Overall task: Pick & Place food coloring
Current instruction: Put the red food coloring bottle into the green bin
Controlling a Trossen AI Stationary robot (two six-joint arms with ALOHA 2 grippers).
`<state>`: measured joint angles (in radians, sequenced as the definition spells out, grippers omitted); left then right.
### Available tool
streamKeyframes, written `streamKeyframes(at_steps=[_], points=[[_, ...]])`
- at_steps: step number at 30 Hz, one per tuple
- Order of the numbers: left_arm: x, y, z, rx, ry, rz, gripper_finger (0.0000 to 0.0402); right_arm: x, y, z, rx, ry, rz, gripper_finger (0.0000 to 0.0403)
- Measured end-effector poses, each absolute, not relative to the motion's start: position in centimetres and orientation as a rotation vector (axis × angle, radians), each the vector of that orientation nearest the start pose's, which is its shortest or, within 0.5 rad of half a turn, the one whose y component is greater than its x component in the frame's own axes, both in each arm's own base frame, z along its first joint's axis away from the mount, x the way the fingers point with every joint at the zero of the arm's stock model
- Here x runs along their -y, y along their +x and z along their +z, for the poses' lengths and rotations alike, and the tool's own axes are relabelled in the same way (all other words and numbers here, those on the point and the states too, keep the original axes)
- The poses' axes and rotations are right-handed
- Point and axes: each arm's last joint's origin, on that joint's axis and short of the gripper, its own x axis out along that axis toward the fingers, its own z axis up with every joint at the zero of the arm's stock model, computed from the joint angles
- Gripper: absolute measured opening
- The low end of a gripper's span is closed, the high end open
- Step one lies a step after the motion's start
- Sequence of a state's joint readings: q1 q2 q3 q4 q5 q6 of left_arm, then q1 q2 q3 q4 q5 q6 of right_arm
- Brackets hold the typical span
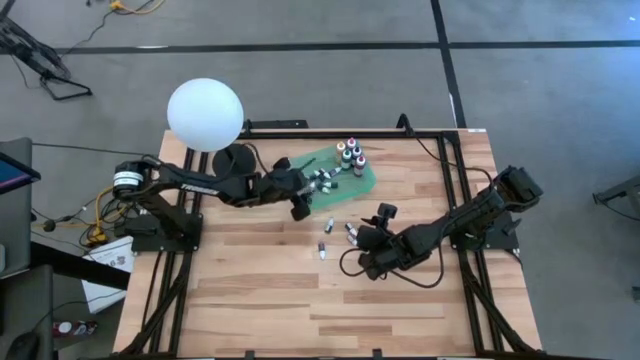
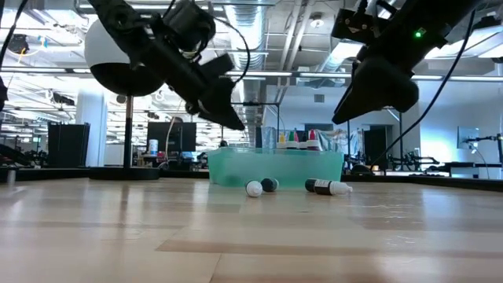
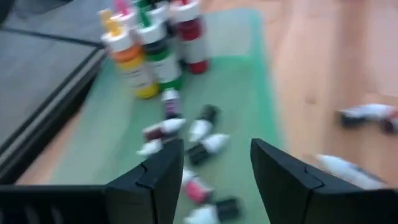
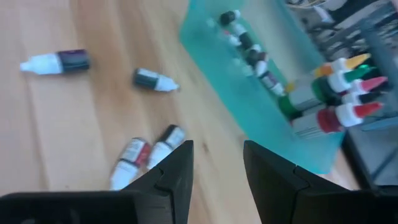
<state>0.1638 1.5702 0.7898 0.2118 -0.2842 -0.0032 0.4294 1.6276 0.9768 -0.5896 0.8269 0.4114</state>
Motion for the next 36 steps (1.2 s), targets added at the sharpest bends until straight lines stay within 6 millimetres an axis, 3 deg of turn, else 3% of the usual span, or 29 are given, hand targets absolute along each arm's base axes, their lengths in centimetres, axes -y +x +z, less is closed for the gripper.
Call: streamKeyframes(at_steps=[9, 19, 24, 32, 36], points=[[1.3, 29.8, 20.2, -0.602, 0.122, 0.249, 0.0158, -10.8, 28.3, 18.1, -0.903, -0.276, -0.455, 0.0134], [8.6, 27.1, 18.8, -0.554, 0.205, 0.106, 0.0142, -11.5, 29.4, 16.2, -0.906, -0.232, -0.411, 0.0134], [9.7, 27.0, 19.3, -0.492, 0.293, 0.049, 0.0142, -11.7, 30.0, 16.1, -0.861, -0.196, -0.409, 0.0134], [9.6, 27.0, 19.2, -0.509, 0.314, 0.049, 0.0142, -12.4, 29.5, 16.3, -0.802, -0.247, -0.473, 0.0134], [9.6, 26.9, 19.1, -0.514, 0.316, 0.049, 0.0142, -11.9, 28.6, 14.8, -0.781, -0.248, -0.489, 0.0134]])
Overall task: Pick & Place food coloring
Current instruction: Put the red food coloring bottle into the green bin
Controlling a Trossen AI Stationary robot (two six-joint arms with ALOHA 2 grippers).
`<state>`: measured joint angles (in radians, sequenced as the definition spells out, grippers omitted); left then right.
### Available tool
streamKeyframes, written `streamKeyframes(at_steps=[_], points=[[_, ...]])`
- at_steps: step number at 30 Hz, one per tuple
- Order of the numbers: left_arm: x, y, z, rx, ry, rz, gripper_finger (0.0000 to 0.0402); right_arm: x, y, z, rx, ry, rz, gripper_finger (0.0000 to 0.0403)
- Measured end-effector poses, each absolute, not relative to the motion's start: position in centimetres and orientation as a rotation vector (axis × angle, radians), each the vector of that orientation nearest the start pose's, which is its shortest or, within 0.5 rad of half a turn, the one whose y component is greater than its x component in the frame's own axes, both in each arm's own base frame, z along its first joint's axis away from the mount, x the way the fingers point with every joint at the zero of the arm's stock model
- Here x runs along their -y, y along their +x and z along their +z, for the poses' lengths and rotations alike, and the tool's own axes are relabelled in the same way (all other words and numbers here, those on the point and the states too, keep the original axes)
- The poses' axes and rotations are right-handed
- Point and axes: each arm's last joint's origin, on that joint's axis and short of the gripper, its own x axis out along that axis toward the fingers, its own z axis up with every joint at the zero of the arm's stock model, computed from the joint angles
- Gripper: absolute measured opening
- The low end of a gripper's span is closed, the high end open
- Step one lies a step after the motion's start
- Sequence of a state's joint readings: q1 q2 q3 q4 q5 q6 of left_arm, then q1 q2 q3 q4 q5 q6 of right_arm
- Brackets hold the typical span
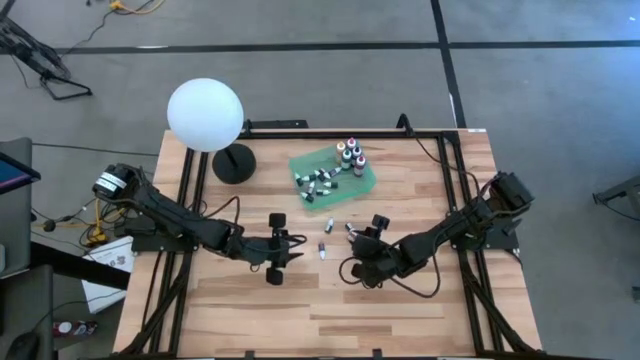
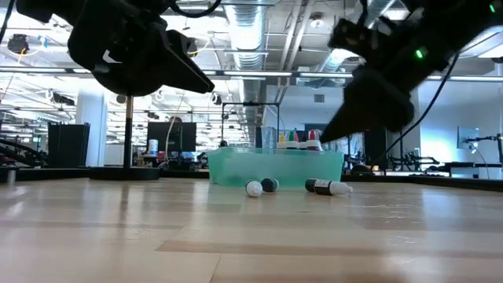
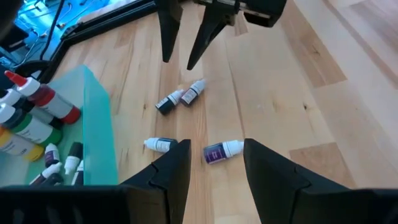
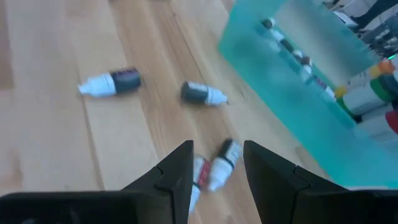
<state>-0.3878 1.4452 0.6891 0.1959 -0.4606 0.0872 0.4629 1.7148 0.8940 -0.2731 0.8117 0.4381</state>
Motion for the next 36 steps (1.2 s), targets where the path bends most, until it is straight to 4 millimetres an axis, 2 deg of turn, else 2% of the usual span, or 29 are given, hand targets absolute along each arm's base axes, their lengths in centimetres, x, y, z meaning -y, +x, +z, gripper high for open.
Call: streamKeyframes(at_steps=[5, 12, 22, 30, 36], points=[[9.6, 26.9, 19.1, -0.520, 0.318, 0.048, 0.0142, -11.5, 27.7, 13.6, -0.759, -0.227, -0.483, 0.0134], [9.5, 26.9, 19.0, -0.524, 0.327, 0.071, 0.0142, -11.2, 28.0, 14.6, -0.743, -0.141, -0.429, 0.0134], [9.5, 26.8, 18.8, -0.546, 0.325, 0.073, 0.0142, -10.1, 28.0, 13.5, -0.754, -0.034, -0.383, 0.0134], [9.4, 26.7, 18.7, -0.564, 0.327, 0.075, 0.0142, -9.1, 28.3, 13.3, -0.782, 0.060, -0.386, 0.0134], [9.4, 26.7, 18.7, -0.564, 0.322, 0.077, 0.0142, -8.9, 28.7, 11.8, -0.821, 0.081, -0.395, 0.0134]])
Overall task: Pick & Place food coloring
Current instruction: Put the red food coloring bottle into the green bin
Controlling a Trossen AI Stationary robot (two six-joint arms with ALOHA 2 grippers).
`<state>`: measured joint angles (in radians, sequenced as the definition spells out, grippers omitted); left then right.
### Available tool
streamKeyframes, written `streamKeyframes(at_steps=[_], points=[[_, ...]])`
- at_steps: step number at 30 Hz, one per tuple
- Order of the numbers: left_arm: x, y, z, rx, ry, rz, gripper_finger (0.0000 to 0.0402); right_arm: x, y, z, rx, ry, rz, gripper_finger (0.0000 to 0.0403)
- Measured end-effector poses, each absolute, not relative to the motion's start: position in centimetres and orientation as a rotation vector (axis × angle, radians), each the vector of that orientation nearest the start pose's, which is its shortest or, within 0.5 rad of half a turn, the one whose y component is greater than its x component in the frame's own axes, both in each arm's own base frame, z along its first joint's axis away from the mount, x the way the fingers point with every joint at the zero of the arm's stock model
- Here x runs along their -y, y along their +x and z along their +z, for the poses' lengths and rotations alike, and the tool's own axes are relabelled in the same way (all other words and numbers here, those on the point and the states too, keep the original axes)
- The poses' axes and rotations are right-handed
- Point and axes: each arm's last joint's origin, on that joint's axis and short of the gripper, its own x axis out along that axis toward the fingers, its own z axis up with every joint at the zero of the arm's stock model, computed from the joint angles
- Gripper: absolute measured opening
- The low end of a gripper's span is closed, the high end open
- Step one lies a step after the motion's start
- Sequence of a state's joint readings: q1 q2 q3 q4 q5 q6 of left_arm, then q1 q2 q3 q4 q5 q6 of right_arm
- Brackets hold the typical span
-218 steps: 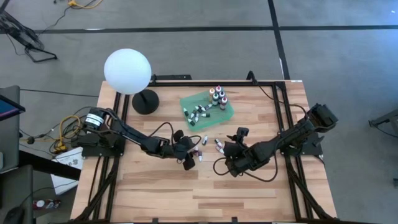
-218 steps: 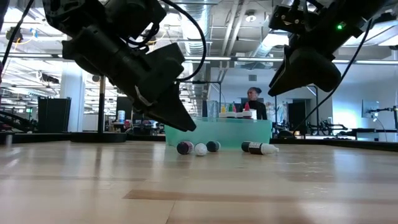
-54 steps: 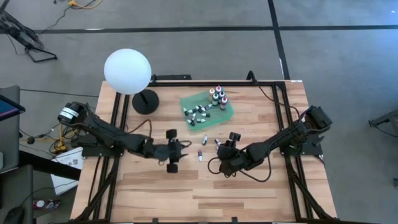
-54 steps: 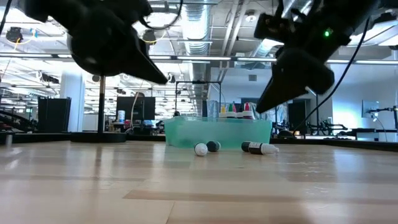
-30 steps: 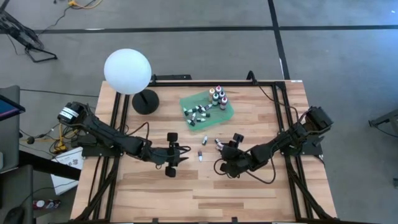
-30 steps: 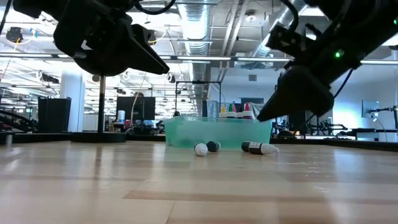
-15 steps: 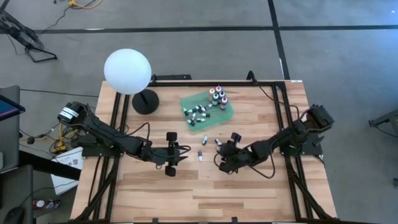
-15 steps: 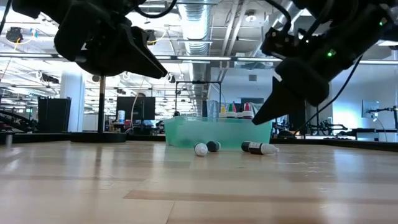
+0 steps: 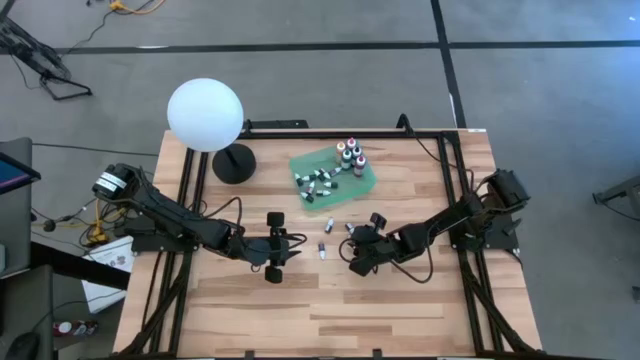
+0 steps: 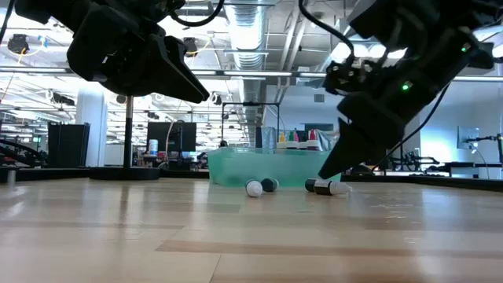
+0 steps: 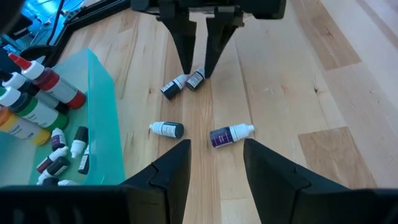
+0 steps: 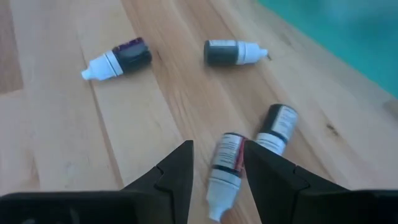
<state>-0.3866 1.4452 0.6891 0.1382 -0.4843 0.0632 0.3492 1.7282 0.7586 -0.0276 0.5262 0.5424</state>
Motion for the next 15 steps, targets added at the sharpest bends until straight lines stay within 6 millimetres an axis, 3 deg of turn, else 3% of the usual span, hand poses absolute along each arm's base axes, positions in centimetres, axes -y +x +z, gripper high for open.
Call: streamKeyframes(at_steps=[15], points=[[9.32, 26.57, 18.56, -0.580, 0.333, 0.092, 0.0142, -8.50, 28.53, 10.78, -0.920, 0.078, -0.353, 0.0153]])
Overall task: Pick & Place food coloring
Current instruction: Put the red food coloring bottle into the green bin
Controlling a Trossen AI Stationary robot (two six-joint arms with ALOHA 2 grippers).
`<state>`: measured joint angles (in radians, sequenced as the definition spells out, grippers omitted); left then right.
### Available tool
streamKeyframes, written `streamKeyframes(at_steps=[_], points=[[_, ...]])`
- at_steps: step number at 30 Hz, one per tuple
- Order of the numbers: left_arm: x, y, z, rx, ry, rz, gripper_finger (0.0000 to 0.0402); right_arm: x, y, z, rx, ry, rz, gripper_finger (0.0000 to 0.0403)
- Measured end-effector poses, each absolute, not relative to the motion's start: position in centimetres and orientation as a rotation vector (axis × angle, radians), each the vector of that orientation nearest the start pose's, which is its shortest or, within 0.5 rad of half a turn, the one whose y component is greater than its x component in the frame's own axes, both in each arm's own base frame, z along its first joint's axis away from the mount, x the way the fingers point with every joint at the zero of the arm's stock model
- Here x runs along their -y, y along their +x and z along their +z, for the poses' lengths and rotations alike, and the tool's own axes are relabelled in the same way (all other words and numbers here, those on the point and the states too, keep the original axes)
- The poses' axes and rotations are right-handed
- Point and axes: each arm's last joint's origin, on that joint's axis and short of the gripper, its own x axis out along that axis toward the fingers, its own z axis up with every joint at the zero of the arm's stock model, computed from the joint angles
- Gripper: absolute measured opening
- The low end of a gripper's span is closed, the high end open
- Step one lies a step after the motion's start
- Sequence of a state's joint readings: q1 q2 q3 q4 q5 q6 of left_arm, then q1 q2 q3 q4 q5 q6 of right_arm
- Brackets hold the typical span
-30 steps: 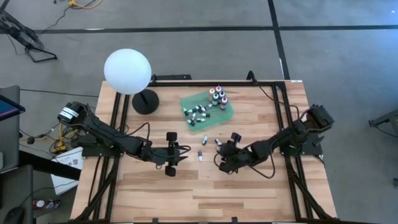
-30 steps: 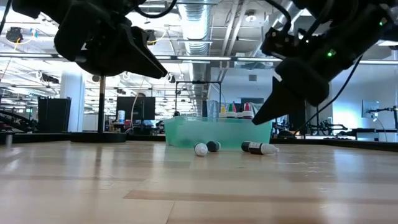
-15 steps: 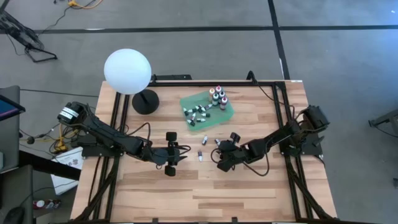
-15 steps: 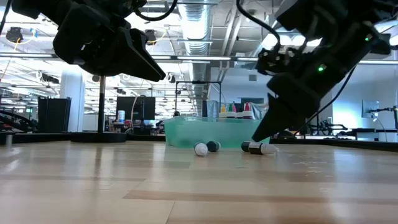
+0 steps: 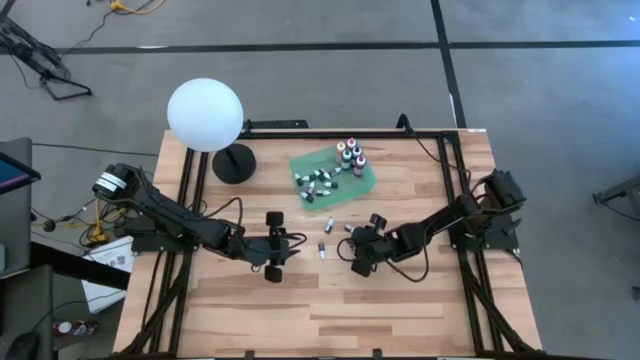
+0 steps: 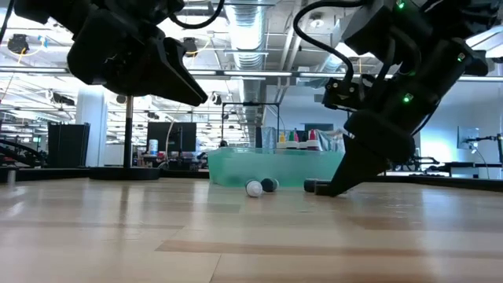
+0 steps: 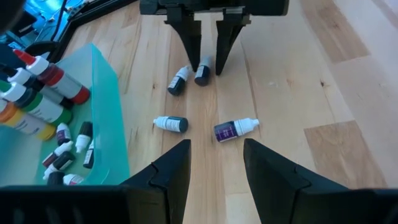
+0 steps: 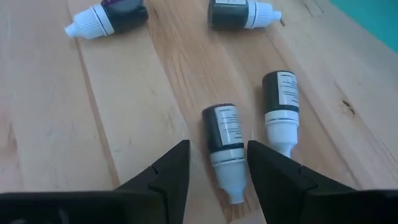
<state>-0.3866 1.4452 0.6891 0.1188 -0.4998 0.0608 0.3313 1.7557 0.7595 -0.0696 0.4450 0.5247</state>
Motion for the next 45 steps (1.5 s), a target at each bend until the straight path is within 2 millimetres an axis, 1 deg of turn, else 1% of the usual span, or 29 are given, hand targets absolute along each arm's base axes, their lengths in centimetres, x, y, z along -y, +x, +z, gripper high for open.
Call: streamKeyframes(at_steps=[17, 24, 31, 35, 38, 42, 45], points=[[9.3, 26.6, 18.5, -0.582, 0.335, 0.098, 0.0142, -8.6, 28.5, 10.8, -0.931, 0.059, -0.330, 0.0075], [9.3, 26.6, 18.5, -0.584, 0.336, 0.098, 0.0142, -8.8, 28.5, 10.8, -0.925, 0.026, -0.303, 0.0069], [9.2, 26.5, 18.4, -0.593, 0.342, 0.103, 0.0142, -10.2, 29.1, 11.6, -0.830, -0.057, -0.195, 0.0068], [9.2, 26.5, 18.4, -0.594, 0.342, 0.103, 0.0142, -10.5, 30.0, 12.6, -0.805, -0.114, -0.174, 0.0068], [9.2, 26.5, 18.4, -0.595, 0.343, 0.103, 0.0142, -10.2, 31.1, 13.7, -0.794, -0.187, -0.198, 0.0068], [9.2, 26.5, 18.4, -0.597, 0.344, 0.103, 0.0142, -8.7, 33.0, 15.9, -0.784, -0.272, -0.279, 0.0068], [9.2, 26.5, 18.4, -0.597, 0.344, 0.102, 0.0142, -7.1, 34.5, 17.8, -0.782, -0.300, -0.311, 0.0067]])
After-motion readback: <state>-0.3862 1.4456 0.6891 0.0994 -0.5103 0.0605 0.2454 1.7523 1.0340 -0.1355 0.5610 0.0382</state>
